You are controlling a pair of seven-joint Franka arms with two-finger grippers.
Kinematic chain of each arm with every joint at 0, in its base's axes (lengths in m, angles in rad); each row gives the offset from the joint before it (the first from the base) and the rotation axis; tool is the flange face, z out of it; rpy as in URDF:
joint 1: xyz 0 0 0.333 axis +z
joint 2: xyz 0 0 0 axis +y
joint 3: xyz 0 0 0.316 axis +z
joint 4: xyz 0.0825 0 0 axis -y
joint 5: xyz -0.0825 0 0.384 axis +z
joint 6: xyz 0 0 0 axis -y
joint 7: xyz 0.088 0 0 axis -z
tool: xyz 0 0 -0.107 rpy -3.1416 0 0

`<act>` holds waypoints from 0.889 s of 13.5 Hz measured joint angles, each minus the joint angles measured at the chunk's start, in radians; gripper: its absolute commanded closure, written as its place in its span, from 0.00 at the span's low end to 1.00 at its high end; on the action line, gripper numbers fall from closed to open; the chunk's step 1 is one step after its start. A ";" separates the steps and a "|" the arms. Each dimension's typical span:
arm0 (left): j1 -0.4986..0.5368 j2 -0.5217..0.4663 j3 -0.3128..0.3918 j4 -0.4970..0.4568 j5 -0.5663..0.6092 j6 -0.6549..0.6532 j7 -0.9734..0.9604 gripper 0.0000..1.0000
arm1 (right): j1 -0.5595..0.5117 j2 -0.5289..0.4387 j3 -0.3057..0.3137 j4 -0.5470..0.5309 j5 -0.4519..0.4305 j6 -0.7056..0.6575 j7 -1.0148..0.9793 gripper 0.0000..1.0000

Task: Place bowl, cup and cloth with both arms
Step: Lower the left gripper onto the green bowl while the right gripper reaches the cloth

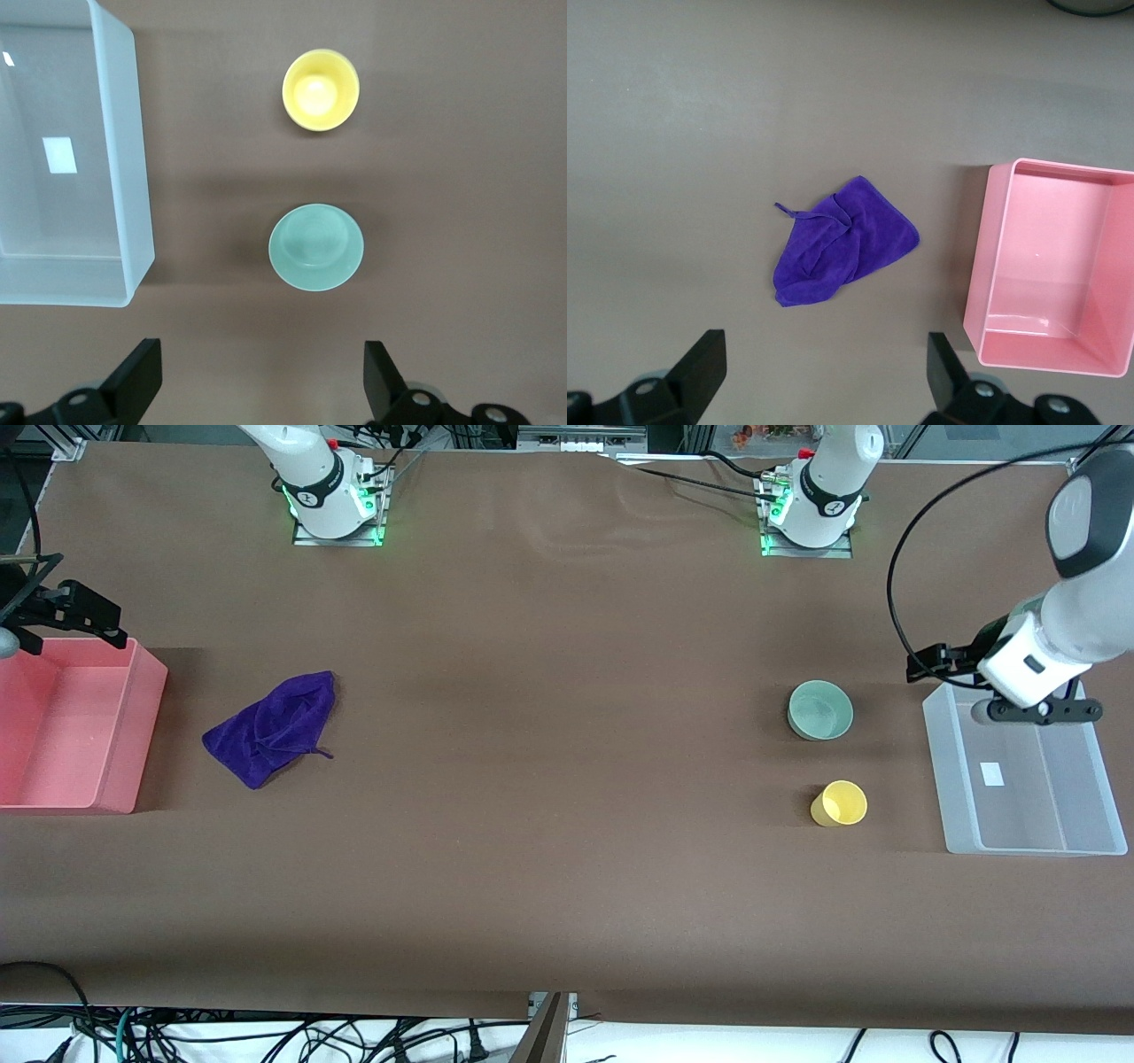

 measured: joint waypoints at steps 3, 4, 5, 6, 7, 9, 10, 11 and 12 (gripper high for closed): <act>0.008 0.046 0.000 -0.079 0.037 0.113 0.005 0.00 | 0.000 0.001 0.000 -0.015 0.000 0.000 -0.001 0.00; 0.008 0.051 -0.001 -0.119 0.040 0.165 0.005 0.00 | 0.000 0.002 0.002 -0.022 0.000 0.004 -0.001 0.00; 0.008 0.053 -0.001 -0.166 0.041 0.223 0.006 0.00 | 0.000 0.002 0.004 -0.034 0.000 0.016 -0.001 0.00; 0.008 0.054 -0.001 -0.217 0.041 0.284 0.006 0.00 | 0.000 0.003 0.006 -0.052 0.000 0.039 -0.001 0.00; 0.008 0.056 -0.002 -0.267 0.041 0.346 0.007 0.00 | 0.000 0.004 0.006 -0.072 0.000 0.058 -0.001 0.00; 0.008 0.063 -0.002 -0.363 0.041 0.475 0.009 0.00 | -0.001 0.007 0.006 -0.102 0.000 0.078 -0.001 0.00; 0.008 0.070 -0.002 -0.407 0.041 0.536 0.010 0.00 | -0.002 0.008 0.006 -0.110 0.000 0.085 -0.001 0.00; 0.008 0.082 -0.002 -0.444 0.041 0.592 0.010 0.00 | -0.003 0.008 0.006 -0.122 0.000 0.095 -0.001 0.00; 0.008 0.101 -0.002 -0.472 0.041 0.644 0.011 0.00 | -0.003 0.008 0.006 -0.142 0.000 0.122 -0.001 0.00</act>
